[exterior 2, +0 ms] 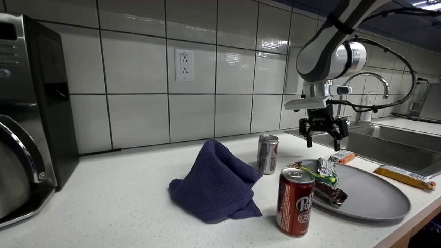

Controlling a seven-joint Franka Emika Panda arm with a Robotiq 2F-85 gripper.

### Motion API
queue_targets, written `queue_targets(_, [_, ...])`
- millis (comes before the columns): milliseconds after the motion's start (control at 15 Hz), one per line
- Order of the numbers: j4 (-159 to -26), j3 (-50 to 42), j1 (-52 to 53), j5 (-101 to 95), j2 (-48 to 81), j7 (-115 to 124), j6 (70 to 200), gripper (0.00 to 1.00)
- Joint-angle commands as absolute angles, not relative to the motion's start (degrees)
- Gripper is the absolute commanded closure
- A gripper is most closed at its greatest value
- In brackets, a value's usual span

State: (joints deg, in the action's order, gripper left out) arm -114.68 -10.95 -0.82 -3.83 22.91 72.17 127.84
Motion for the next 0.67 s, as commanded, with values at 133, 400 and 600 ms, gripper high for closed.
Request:
queue_targets(133, [-114.5,-10.9,-0.9,-3.8,22.9,72.2,127.7,0.0])
queue_targets(400, [-115.9,-11.4,-1.5,-3.8,21.3,71.6,128.5,0.0])
queue_targets(600, [-116.4,-11.9,-2.0,-3.4,20.6,70.9,129.0,0.0])
